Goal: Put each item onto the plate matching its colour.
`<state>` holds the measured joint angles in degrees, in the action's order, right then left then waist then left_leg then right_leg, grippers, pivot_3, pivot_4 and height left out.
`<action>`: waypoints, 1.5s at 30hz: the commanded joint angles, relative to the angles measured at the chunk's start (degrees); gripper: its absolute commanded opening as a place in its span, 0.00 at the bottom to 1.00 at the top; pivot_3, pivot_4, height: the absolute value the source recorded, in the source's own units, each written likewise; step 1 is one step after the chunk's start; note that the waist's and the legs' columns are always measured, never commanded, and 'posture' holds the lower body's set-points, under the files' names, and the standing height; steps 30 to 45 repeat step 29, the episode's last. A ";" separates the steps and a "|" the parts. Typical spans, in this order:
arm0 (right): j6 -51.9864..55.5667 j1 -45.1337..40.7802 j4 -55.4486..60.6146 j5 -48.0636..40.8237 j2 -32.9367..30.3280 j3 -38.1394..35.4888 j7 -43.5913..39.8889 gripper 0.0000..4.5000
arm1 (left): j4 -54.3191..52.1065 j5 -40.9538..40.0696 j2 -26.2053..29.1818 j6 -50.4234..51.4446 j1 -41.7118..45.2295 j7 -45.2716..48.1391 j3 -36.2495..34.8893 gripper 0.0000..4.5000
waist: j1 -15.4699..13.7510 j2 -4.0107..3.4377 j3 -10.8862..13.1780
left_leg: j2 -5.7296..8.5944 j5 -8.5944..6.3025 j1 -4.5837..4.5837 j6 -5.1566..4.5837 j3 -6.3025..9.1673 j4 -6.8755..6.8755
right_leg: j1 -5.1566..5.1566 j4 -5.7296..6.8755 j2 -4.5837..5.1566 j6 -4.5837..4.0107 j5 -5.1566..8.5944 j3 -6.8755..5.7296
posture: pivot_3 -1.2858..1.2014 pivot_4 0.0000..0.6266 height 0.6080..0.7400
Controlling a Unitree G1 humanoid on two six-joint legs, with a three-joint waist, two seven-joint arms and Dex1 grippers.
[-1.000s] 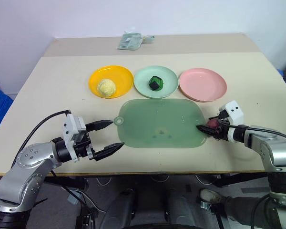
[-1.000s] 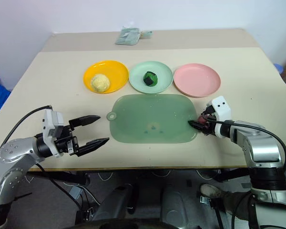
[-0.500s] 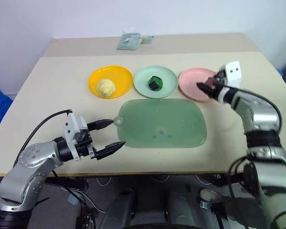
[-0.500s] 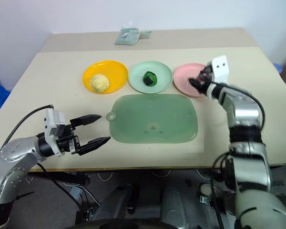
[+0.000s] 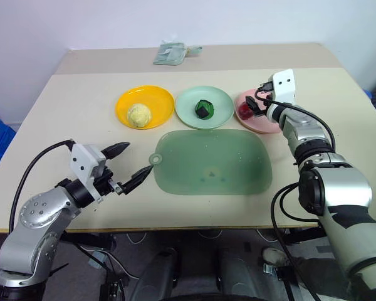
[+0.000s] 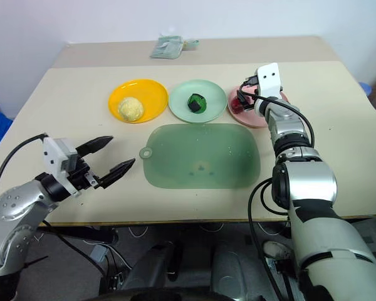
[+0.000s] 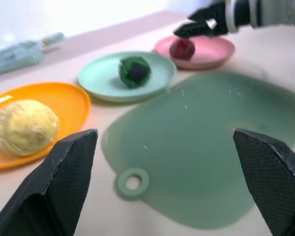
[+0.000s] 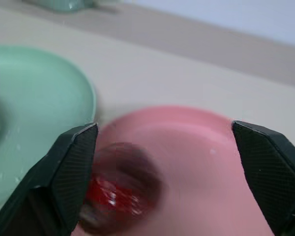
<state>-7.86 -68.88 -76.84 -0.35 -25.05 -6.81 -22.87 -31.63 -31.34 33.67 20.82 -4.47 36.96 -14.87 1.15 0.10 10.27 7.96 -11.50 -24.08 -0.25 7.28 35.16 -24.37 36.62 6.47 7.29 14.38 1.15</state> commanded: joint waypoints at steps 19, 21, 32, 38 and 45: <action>37.49 62.28 95.29 -25.19 -9.84 -17.51 -14.75 0.99 | 3.52 0.83 -0.88 -2.49 -3.82 0.59 -2.27 1.00 | -0.56 -0.11 -0.05 | 0.01 -0.19 0.03 -0.27 0.01 0.13 | -0.06 0.31 0.20 -0.01 0.03 0.11 | 0.52 0.24 1.00; 39.19 65.52 98.41 -26.24 -9.73 -18.44 -13.76 0.99 | 4.44 1.10 -0.74 -2.64 -2.90 0.67 -1.96 1.00 | -0.54 -0.07 -0.08 | -0.01 -0.20 0.14 -0.26 -0.01 0.13 | 0.06 0.31 0.21 -0.18 0.14 0.12 | 0.52 0.24 1.00; 39.10 70.09 100.44 -26.60 -10.37 -19.56 -12.10 0.99 | 5.69 1.51 -0.28 -1.22 0.42 0.72 -0.07 1.00 | -1.71 -0.04 -0.09 | 0.00 -0.21 0.20 -0.32 -0.08 0.12 | 0.14 0.22 0.23 -0.07 0.09 0.08 | 0.52 0.24 1.00; 39.10 70.09 100.44 -26.60 -10.37 -19.56 -12.10 0.99 | 5.69 1.51 -0.28 -1.22 0.42 0.72 -0.07 1.00 | -1.71 -0.04 -0.09 | 0.00 -0.21 0.20 -0.32 -0.08 0.12 | 0.14 0.22 0.23 -0.07 0.09 0.08 | 0.52 0.24 1.00; 39.10 70.09 100.44 -26.60 -10.37 -19.56 -12.10 0.99 | 5.69 1.51 -0.28 -1.22 0.42 0.72 -0.07 1.00 | -1.71 -0.04 -0.09 | 0.00 -0.21 0.20 -0.32 -0.08 0.12 | 0.14 0.22 0.23 -0.07 0.09 0.08 | 0.52 0.24 1.00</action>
